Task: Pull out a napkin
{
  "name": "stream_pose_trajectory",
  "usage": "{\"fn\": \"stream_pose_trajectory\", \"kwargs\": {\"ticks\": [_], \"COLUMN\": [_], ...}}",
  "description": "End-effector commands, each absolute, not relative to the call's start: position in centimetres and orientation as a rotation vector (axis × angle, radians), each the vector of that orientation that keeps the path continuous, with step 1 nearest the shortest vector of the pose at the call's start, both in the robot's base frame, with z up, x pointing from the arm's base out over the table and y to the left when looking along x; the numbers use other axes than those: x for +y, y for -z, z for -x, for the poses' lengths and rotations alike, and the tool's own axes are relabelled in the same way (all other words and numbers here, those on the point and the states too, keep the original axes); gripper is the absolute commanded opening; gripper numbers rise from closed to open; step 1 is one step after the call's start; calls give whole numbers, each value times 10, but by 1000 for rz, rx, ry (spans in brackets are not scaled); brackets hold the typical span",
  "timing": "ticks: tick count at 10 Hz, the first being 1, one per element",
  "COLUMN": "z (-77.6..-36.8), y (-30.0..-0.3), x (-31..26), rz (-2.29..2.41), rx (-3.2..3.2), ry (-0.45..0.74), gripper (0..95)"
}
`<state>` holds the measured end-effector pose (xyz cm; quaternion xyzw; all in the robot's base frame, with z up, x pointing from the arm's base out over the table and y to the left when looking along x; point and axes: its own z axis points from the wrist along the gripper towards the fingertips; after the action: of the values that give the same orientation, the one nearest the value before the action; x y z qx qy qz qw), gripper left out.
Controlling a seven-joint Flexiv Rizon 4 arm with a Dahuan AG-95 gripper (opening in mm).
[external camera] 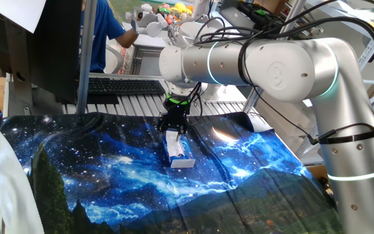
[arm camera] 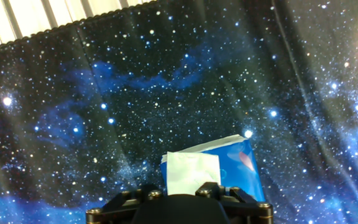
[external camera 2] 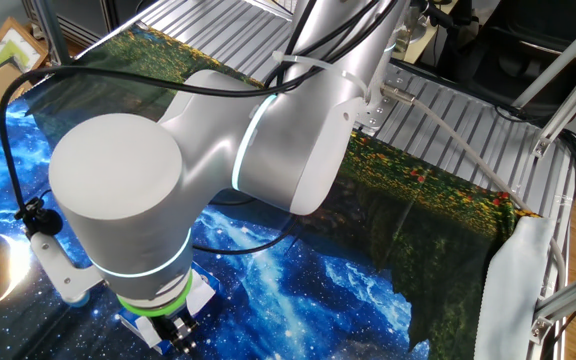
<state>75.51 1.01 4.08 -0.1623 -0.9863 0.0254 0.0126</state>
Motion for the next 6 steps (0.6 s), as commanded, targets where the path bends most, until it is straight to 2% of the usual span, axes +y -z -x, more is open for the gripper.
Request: {"fn": "stream_pose_trajectory", "kwargs": {"ticks": [1,6], "z": [-755,-755], "y": [-40,-40], "x": [11,11], "rz": [509,497], "rx": [-3072,-3073], "ry": [-76,-71], "gripper": [570,570]}}
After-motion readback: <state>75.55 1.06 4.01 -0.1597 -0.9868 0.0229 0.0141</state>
